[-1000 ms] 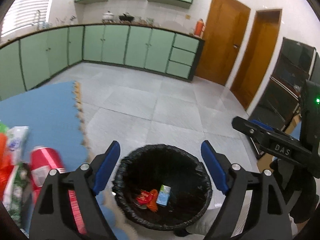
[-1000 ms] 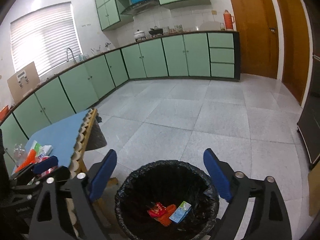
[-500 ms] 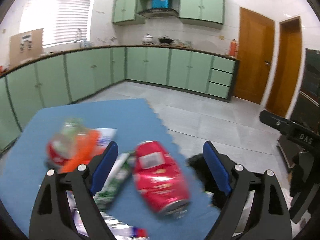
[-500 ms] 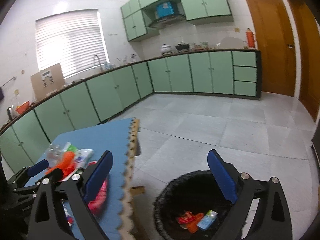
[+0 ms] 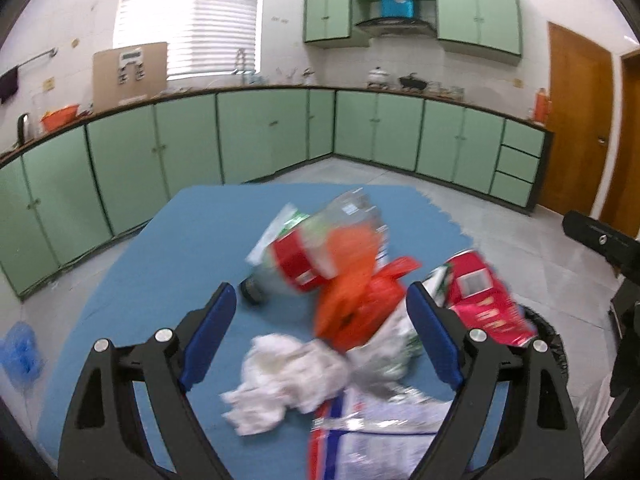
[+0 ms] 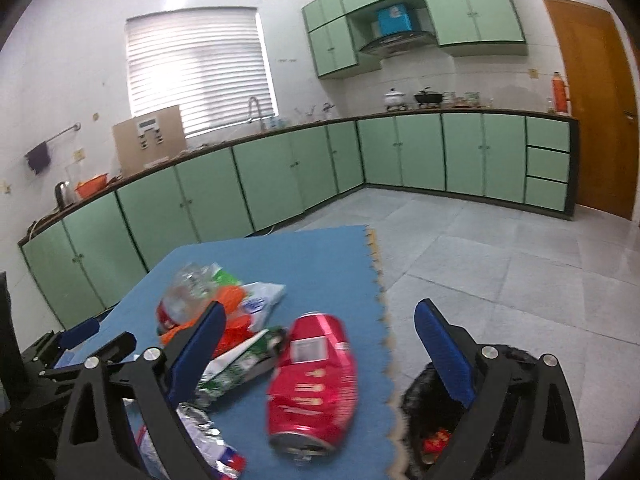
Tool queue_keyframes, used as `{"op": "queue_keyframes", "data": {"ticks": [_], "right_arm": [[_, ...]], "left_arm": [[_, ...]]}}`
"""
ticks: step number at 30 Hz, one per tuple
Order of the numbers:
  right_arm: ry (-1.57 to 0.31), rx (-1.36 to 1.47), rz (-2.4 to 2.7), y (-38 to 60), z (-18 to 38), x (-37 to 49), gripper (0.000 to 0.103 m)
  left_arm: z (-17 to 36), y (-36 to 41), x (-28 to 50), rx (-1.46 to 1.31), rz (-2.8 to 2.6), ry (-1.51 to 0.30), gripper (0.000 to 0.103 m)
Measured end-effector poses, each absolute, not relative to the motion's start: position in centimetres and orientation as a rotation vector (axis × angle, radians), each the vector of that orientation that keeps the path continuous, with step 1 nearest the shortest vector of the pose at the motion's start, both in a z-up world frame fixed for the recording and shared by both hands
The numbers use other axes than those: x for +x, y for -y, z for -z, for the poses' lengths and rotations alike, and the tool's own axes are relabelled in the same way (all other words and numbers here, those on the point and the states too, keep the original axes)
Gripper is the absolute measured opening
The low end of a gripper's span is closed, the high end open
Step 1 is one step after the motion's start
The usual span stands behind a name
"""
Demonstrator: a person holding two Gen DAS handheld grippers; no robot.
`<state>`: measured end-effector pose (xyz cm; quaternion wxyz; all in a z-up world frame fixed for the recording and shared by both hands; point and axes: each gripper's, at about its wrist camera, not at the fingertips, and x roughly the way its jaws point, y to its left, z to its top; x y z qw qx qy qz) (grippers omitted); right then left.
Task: Collect trash
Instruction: 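Return both tools to the trash pile on the table, then grasp the white crumpled tissue with the left tool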
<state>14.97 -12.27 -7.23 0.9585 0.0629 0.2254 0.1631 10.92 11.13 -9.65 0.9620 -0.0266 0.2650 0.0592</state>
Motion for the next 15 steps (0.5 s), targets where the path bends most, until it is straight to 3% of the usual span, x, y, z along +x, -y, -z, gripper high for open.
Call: {"op": "queue_keyframes", "data": {"ticks": [15], "right_arm": [[-0.505,0.047,-0.370,6.9,9.5,14.9,0.088]], "left_arm": [[15.5,-15.0,13.0,-0.107,-0.150,-0.700,0.084]]}}
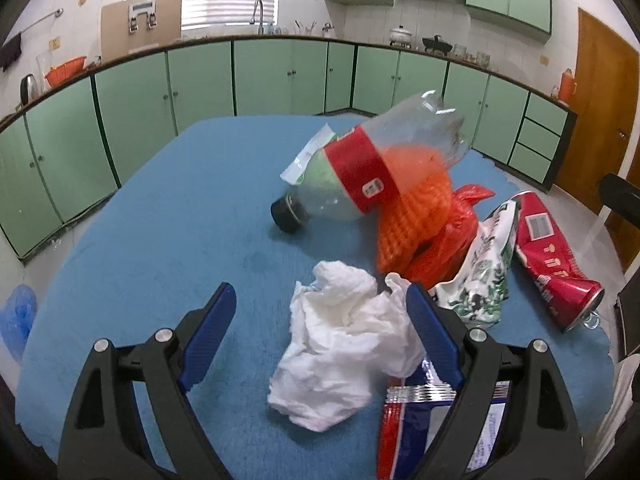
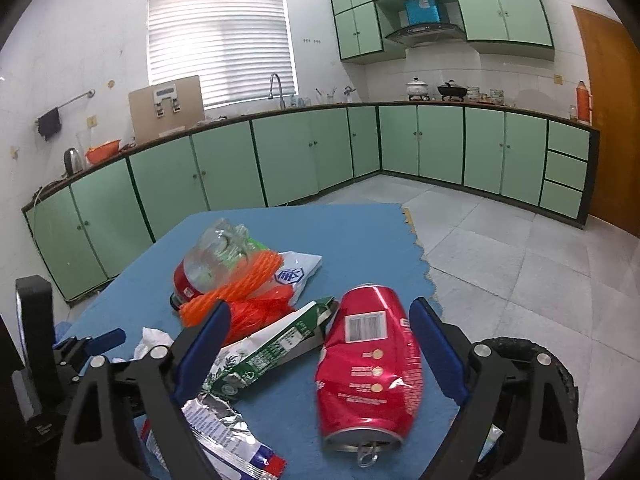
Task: Collect trash
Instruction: 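Grasp the white crumpled tissue with the left tool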
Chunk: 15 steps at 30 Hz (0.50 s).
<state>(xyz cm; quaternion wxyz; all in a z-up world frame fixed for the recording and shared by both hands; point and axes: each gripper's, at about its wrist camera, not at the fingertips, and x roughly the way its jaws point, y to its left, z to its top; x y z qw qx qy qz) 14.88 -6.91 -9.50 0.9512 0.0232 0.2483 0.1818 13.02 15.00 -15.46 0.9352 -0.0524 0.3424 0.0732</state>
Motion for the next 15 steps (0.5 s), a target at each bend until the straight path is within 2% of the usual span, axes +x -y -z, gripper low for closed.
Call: {"op": "queue_keyframes", "data": {"ticks": [3,10,15], "right_arm": [[-0.519,0.036,-0.380,6.4,9.8,14.9,0.085],[-0.561,0.014,-0.413,4.8,10.5,15.1,0.074],[-0.597,0.004,-0.428,3.3,11.3,15.4,0.066]], "left_arm": [[16.0,-15.5,13.4,-0.123,-0.138,-0.721,0.081],[17.0,-16.1,13.7,-0.181,-0.063,-0.751,0.043],[17.3,-15.5,13.2,-0.168,-0.055,-0.731,0.032]]}}
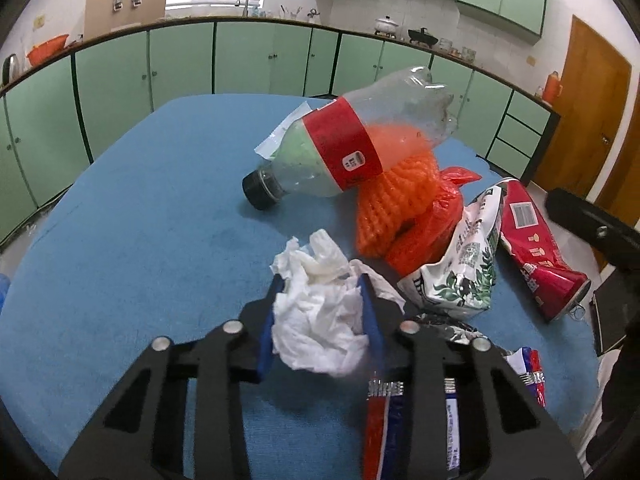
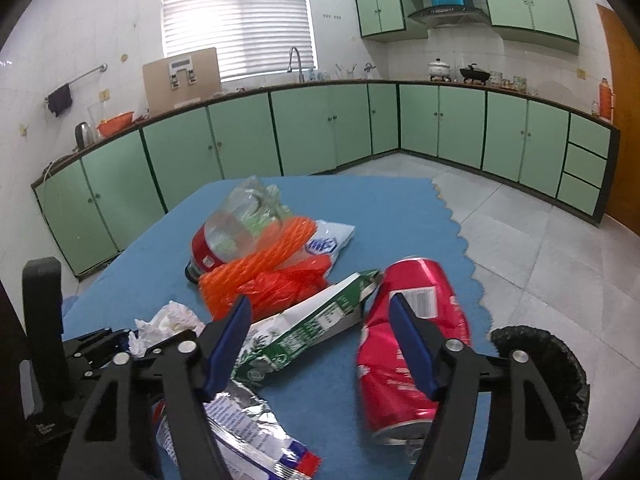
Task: Collect trash
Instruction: 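Grasp the white crumpled tissue with the left tool, then grasp the green-white milk carton with the right tool while the left holds the tissue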
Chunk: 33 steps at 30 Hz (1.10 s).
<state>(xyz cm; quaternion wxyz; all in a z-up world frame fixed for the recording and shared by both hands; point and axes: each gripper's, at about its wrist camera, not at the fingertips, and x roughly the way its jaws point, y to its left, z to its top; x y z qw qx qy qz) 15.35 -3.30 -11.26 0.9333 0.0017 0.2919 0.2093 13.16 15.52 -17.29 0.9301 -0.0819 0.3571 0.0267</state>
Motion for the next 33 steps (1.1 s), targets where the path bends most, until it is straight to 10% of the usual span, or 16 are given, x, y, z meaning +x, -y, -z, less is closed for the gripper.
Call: {"op": "queue_keyframes", "data": {"ticks": [23,33], "right_arm": [[-0.764,0.052,-0.378,1.3,13.5,19.2,0.049],[-0.783,-0.008,-0.477,1.0,13.1,19.0,0.007]], "left_arm": [[14.4,-15.7,13.5,-0.123,-0.094,-0.618,0.019],[15.0,-16.2,13.8,-0.135,-0.085,-0.627,0.019]]}}
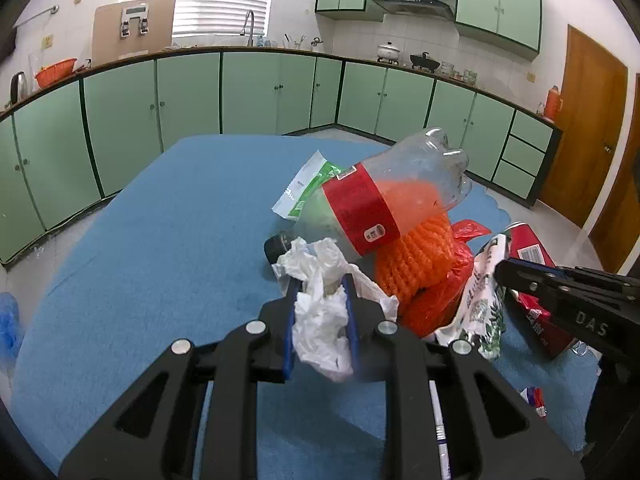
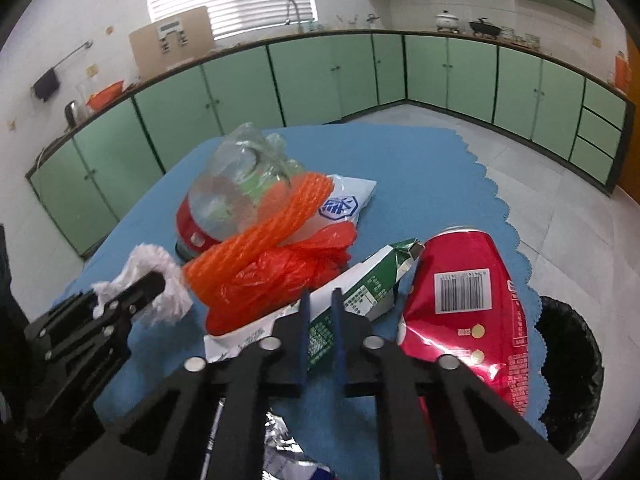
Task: Collect trash
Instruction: 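Grasp the green-white milk carton with the right tool while the left holds the tissue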
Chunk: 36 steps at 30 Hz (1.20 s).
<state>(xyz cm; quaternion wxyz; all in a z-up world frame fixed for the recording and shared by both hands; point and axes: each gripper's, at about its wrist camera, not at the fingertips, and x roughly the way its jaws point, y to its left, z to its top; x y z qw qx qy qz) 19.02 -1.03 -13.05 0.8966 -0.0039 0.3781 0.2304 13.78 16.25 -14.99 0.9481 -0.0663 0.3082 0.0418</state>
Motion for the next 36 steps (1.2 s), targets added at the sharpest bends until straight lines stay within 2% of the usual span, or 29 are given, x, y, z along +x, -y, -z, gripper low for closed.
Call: {"op": "queue_keyframes", "data": {"ticks": [5,7,12,22,30,36], "right_arm": [[-0.809,0.006,-0.466,1.3,12.7,18.9,0.009],[-0.818,0.016,-0.457,1.3,12.6,18.9,0.021],[-0.864,0.068,-0.426,0.8,13.3,18.7,0.041],[-0.892,0.078,-0.376,-0.8,14.7,18.0,0.063],[-0.903,0.009,-0.353,-0.2,14.2,17.4,0.064],[-0.937,0.070,-0.375,0.2,14.7,17.5,0.064]], "left_arm": [[15.0,-16.2,13.8,-0.137,-0.086,-0.630,0.019],[15.0,-16.1,13.8,-0.129,-0.083,-0.631,0.019],[14.9,-16.3,13.5,-0.121,-0.093,-0.626,0.019],[14.4,-16.4,13.2,-0.110,-0.109,-0.611,0.019],[14.4,-16.3,13.1,-0.116,-0.109,-0.606,0.019],[14.4,-15.8,13.0,-0.119,-0.098,-0.603,0.019]]}}
